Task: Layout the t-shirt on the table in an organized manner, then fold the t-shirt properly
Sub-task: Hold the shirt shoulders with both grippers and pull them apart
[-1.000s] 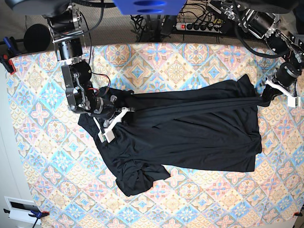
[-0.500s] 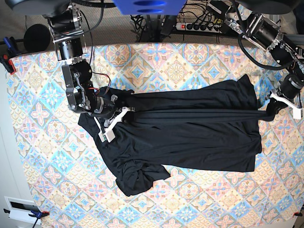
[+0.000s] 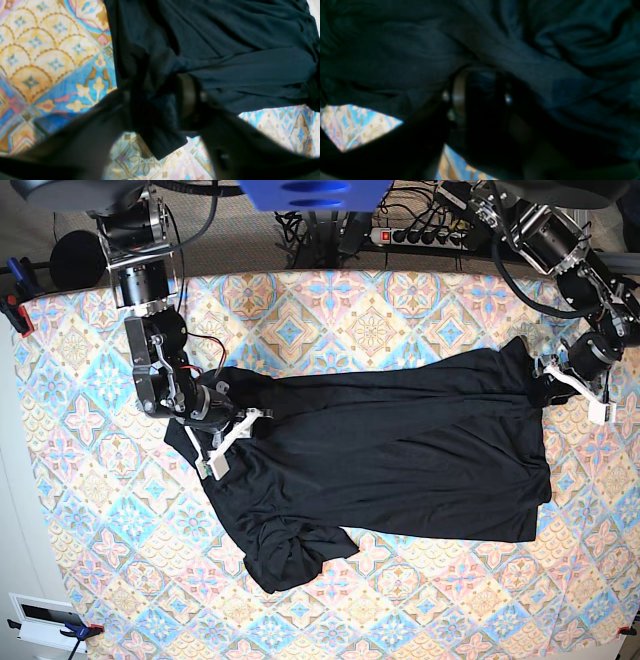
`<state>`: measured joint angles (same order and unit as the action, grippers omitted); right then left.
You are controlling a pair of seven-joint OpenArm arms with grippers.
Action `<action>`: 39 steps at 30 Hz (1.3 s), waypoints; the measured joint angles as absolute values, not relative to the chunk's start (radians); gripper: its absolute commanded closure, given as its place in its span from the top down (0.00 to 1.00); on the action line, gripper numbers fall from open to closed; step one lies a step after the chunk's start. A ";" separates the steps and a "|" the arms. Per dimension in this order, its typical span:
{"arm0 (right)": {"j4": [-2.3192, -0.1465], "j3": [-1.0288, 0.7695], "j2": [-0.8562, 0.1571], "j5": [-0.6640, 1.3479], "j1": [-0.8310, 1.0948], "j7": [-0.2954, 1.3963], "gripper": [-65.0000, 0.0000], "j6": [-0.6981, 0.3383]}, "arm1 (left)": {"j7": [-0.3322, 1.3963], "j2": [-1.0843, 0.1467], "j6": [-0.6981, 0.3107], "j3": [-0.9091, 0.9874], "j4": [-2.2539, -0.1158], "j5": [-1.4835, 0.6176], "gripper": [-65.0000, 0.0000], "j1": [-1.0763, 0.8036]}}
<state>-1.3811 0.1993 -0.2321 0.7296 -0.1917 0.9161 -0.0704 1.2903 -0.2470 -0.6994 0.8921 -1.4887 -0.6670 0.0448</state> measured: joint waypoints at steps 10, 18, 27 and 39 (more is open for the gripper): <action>-1.582 0.069 -0.232 0.735 -0.149 0.921 0.46 -0.071 | 1.291 -0.249 -0.699 0.892 -1.489 -0.669 0.60 0.042; -1.642 -0.288 -0.221 0.828 -0.026 0.919 0.46 -0.072 | 1.291 -0.250 -0.699 0.893 -1.489 -0.669 0.60 0.041; -1.366 -0.553 -0.208 1.054 0.036 0.986 0.46 -0.061 | 1.291 -0.249 -0.699 0.893 -1.489 -0.669 0.60 0.026; -1.288 -0.442 -0.208 1.083 0.019 0.986 0.46 -0.076 | 1.291 -0.249 -0.699 0.893 -1.489 -0.667 0.60 -0.003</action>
